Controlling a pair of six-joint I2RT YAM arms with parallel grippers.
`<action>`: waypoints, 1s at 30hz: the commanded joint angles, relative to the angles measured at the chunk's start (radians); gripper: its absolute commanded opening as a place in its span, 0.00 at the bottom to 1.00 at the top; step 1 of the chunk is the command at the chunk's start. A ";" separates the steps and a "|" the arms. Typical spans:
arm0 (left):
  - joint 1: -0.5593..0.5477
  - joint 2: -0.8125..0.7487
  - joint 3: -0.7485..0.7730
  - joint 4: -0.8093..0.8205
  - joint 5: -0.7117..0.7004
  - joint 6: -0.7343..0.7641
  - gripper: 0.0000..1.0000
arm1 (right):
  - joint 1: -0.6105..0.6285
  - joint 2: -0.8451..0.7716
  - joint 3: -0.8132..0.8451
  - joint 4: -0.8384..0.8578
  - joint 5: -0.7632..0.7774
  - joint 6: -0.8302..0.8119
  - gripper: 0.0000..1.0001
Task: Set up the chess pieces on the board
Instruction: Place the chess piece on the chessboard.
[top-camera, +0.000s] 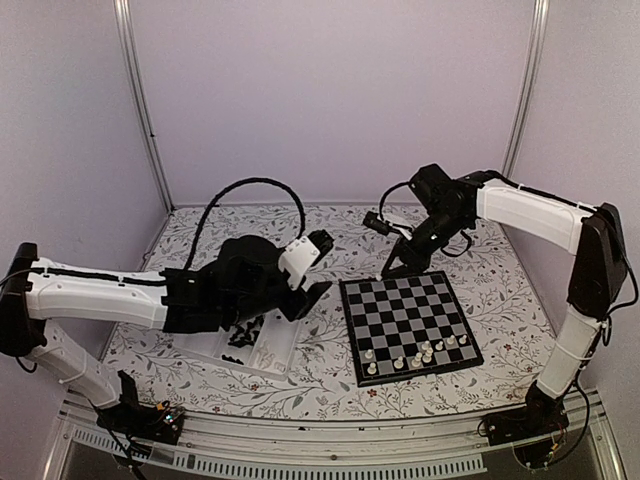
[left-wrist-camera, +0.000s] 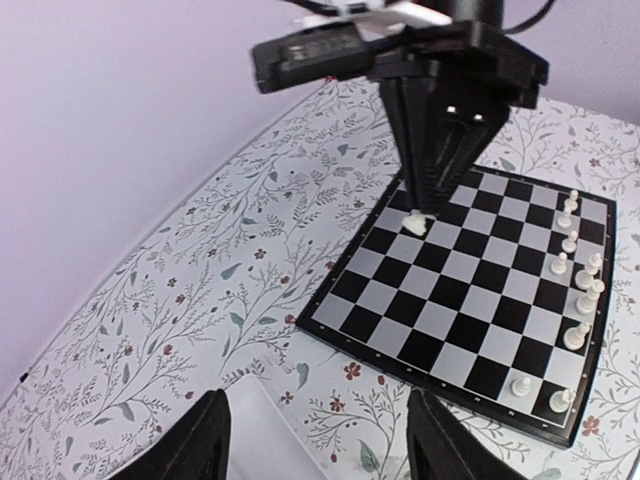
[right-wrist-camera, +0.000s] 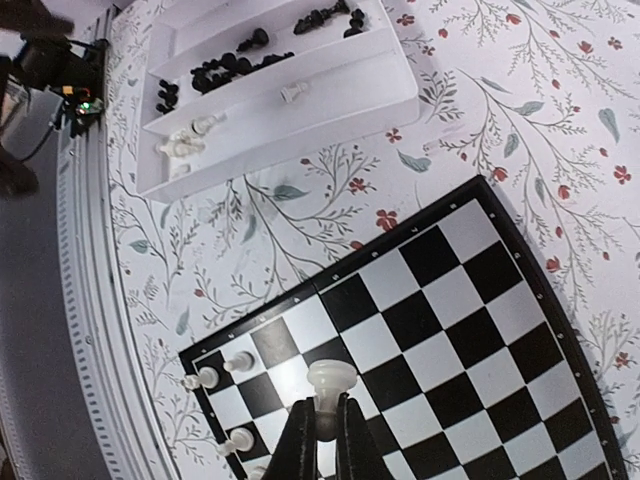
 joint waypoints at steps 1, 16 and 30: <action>0.075 -0.107 -0.077 0.006 -0.065 -0.076 0.62 | 0.051 -0.077 0.001 -0.070 0.174 -0.128 0.00; 0.230 -0.251 -0.153 -0.011 -0.038 -0.192 0.62 | 0.253 -0.064 -0.175 -0.159 0.428 -0.229 0.00; 0.230 -0.261 -0.171 -0.022 -0.050 -0.188 0.62 | 0.252 0.004 -0.248 -0.200 0.477 -0.244 0.00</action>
